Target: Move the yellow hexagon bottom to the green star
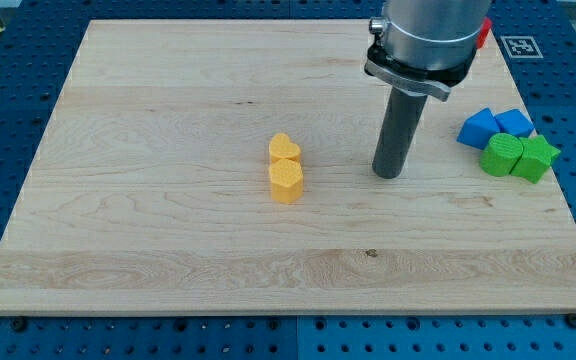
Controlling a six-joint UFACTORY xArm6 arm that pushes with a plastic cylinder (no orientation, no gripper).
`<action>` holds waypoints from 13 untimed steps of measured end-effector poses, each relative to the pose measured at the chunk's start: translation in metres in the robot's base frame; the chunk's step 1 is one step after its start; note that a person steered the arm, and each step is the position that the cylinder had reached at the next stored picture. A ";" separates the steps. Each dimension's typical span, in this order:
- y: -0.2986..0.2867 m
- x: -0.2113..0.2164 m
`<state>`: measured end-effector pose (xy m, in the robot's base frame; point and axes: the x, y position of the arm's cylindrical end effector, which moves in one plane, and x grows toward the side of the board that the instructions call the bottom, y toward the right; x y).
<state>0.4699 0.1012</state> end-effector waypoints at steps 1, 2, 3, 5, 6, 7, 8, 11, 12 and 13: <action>-0.027 0.000; -0.043 0.009; -0.043 0.030; -0.051 0.067; -0.092 0.068; -0.137 0.068; -0.164 0.055; -0.161 0.030; -0.161 0.029; -0.150 0.029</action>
<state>0.4994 -0.0487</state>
